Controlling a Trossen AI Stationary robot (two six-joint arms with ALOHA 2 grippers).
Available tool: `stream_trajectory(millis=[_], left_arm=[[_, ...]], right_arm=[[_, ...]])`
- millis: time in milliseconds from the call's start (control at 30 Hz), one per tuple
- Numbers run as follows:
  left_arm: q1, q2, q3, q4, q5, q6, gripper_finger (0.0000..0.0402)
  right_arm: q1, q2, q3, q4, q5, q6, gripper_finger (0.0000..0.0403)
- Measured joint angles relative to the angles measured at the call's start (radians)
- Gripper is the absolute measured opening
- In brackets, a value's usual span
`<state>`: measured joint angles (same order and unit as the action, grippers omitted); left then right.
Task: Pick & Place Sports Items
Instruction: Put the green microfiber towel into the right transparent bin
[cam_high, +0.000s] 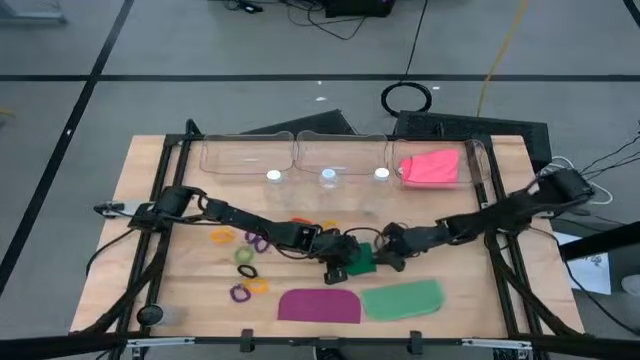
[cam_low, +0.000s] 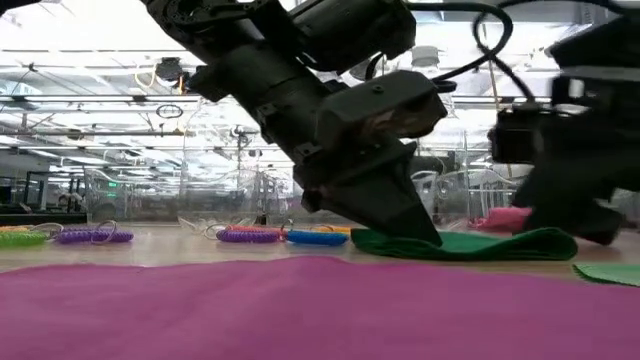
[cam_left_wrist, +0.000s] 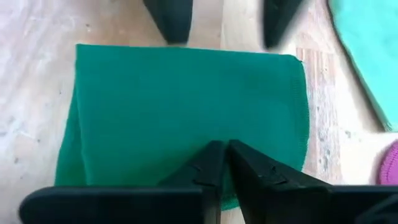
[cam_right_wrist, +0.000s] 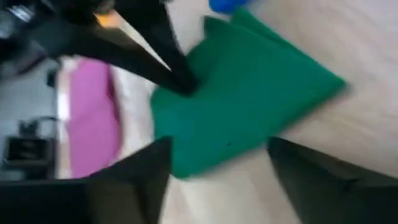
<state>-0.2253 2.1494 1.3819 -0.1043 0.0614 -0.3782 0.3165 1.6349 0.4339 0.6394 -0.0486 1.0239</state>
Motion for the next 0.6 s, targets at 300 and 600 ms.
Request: stream_trajectory(millis=[300, 600], left_arm=[[0.000, -0.002, 0.002, 0.002, -0.010, 0.000, 0.0026], [0.000, -0.002, 0.002, -0.005, -0.010, 0.000, 0.0026]], right_arm=[[-0.003, 0.133, 0.002, 0.023, 0.002, 0.088, 0.0239], [-0.005, 0.131, 0.003, -0.033, -0.097, 0.082, 0.0181]])
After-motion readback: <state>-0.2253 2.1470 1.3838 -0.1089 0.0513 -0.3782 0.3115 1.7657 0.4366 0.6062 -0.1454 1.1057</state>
